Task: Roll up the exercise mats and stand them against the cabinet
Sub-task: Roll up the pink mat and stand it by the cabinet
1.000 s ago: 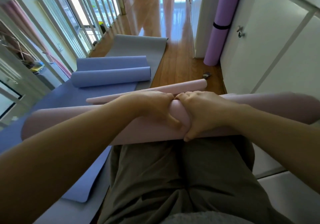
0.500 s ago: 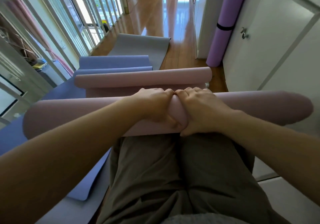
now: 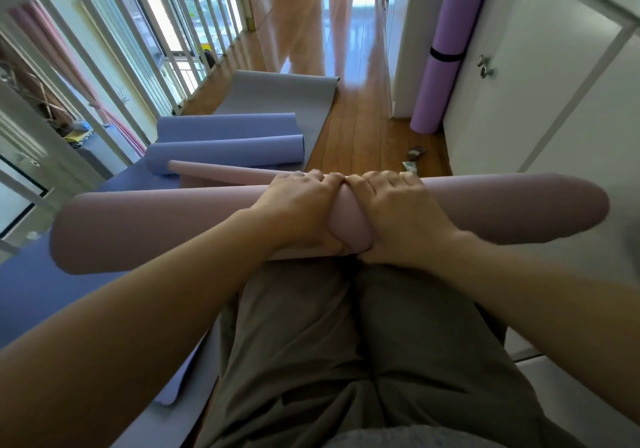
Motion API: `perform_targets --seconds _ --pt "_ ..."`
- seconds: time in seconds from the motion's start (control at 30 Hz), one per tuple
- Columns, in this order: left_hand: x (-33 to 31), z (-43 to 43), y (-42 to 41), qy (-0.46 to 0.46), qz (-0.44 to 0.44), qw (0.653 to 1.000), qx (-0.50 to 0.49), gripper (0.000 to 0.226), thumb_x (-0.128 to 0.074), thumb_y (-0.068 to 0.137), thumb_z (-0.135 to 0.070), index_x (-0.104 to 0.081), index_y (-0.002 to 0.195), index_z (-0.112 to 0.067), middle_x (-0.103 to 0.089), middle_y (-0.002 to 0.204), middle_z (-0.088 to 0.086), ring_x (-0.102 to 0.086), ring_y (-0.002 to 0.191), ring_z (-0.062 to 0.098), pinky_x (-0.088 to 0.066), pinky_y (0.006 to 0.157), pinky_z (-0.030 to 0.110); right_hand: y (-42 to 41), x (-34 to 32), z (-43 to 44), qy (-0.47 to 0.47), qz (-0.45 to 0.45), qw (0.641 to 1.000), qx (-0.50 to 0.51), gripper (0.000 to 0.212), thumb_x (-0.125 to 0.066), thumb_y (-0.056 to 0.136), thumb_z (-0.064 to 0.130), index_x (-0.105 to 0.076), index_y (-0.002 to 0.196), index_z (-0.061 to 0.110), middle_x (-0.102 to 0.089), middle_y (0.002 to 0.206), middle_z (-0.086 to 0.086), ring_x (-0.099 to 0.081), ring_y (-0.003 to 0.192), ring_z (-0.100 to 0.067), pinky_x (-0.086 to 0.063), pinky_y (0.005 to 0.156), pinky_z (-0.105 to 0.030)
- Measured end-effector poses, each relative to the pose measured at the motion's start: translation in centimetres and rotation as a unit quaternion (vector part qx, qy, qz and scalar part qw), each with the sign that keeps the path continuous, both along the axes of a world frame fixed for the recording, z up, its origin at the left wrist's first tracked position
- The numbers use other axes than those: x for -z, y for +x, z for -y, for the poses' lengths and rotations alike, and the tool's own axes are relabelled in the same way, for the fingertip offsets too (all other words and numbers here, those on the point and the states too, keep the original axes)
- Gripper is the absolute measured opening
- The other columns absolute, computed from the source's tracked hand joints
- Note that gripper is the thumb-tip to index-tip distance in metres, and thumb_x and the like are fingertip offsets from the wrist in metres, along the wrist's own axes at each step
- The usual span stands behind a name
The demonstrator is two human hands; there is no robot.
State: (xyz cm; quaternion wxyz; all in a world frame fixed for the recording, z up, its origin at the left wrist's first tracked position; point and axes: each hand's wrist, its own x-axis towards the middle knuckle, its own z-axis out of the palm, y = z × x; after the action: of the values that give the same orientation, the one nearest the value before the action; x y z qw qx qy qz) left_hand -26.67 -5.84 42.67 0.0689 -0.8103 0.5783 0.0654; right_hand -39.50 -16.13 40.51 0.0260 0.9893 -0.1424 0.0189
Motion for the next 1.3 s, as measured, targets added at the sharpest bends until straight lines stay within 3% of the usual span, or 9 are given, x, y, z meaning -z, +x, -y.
perform_targets --seconds 0.2,0.37,0.57,0.67,0.8,0.87,1.1,1.2,1.3 --pt "-2.0 -0.9 -1.1 0.033 -0.024 0.999 0.014 0.091 -0.067 0.074 -0.064 -0.026 0.146 -0.026 -0.046 0.14 -0.002 -0.046 0.124 0.019 -0.039 0.103 0.035 -1.8 -4.4 -0.6 0.008 -0.055 0.997 -0.043 0.098 -0.072 0.066 0.064 -0.027 0.143 0.023 -0.045 0.135 -0.001 -0.046 0.121 -0.021 -0.039 0.105 -0.041" --pt "-0.9 -1.3 -2.2 0.066 -0.082 0.994 0.01 0.1 -0.071 0.065 -0.069 -0.027 0.145 -0.03 -0.046 0.138 -0.003 -0.047 0.121 0.02 -0.042 0.1 0.036 -2.5 -2.7 -1.3 0.069 -0.086 0.994 -0.026 0.098 -0.075 0.062 0.063 -0.031 0.14 0.024 -0.047 0.129 0.001 -0.048 0.113 -0.017 -0.041 0.098 -0.035" --pt "-0.4 -2.2 -4.4 0.059 0.03 0.998 0.009 0.114 -0.064 0.07 -0.07 -0.004 0.152 -0.018 -0.026 0.152 0.007 -0.029 0.138 0.028 -0.019 0.115 0.052 -1.6 -2.7 0.2 0.118 -0.108 0.987 -0.035 0.105 -0.078 0.058 0.064 -0.029 0.142 0.024 -0.047 0.132 0.002 -0.046 0.119 -0.017 -0.041 0.097 -0.033" --pt "-0.3 -1.9 -3.8 0.019 0.009 1.0 0.006 0.115 -0.066 0.062 -0.075 -0.013 0.15 -0.022 -0.037 0.145 0.004 -0.039 0.13 0.026 -0.03 0.11 0.046 -0.9 -3.0 0.8 0.124 -0.137 0.982 -0.024 0.109 -0.078 0.056 0.066 -0.028 0.144 0.024 -0.045 0.136 0.002 -0.044 0.124 -0.019 -0.038 0.105 -0.037" --pt "-0.9 -0.8 -2.0 0.049 -0.05 0.998 -0.002 0.109 -0.069 0.063 -0.073 -0.021 0.148 -0.025 -0.043 0.14 0.001 -0.044 0.124 0.022 -0.04 0.103 0.039 -2.2 -1.5 -0.6 0.038 -0.088 0.995 -0.013 0.117 -0.076 0.065 0.061 -0.009 0.151 0.018 -0.03 0.15 -0.005 -0.03 0.138 -0.025 -0.016 0.117 -0.052" --pt "-1.1 -0.2 -1.6 0.063 -0.056 0.996 -0.005 0.108 -0.07 0.062 -0.072 -0.022 0.148 -0.026 -0.043 0.14 0.0 -0.044 0.125 0.022 -0.039 0.102 0.039 -2.6 -0.8 -0.9 0.02 -0.052 0.998 -0.013 0.114 -0.076 0.065 0.06 -0.012 0.149 0.019 -0.033 0.148 -0.006 -0.034 0.135 -0.026 -0.021 0.116 -0.051" --pt "0.8 -1.4 -3.4 0.006 0.064 0.998 -0.009 0.116 -0.065 0.067 -0.071 0.0 0.151 -0.023 -0.019 0.155 0.007 -0.019 0.142 0.029 -0.006 0.113 0.06 -0.3 -2.5 2.2 0.122 -0.104 0.987 -0.007 0.111 -0.08 0.055 0.062 -0.025 0.145 0.028 -0.044 0.137 0.002 -0.043 0.124 -0.02 -0.037 0.103 -0.04" --pt "0.7 -1.0 -2.2 -0.021 0.028 0.999 -0.01 0.111 -0.066 0.066 -0.072 -0.009 0.15 -0.026 -0.029 0.15 0.004 -0.029 0.138 0.028 -0.014 0.115 0.057 0.3 -2.2 2.1 0.109 -0.115 0.987 0.006 0.113 -0.079 0.06 0.061 -0.018 0.148 0.024 -0.039 0.143 -0.002 -0.037 0.131 -0.023 -0.026 0.112 -0.046" --pt "0.2 -0.1 -0.9 -0.011 0.008 1.0 -0.007 0.112 -0.065 0.06 -0.077 -0.017 0.149 -0.027 -0.039 0.145 0.003 -0.039 0.13 0.027 -0.028 0.111 0.047 -0.8 -0.2 0.7 0.007 -0.04 0.999 0.015 0.115 -0.075 0.066 0.061 -0.011 0.151 0.018 -0.034 0.147 -0.008 -0.033 0.136 -0.028 -0.014 0.117 -0.054"
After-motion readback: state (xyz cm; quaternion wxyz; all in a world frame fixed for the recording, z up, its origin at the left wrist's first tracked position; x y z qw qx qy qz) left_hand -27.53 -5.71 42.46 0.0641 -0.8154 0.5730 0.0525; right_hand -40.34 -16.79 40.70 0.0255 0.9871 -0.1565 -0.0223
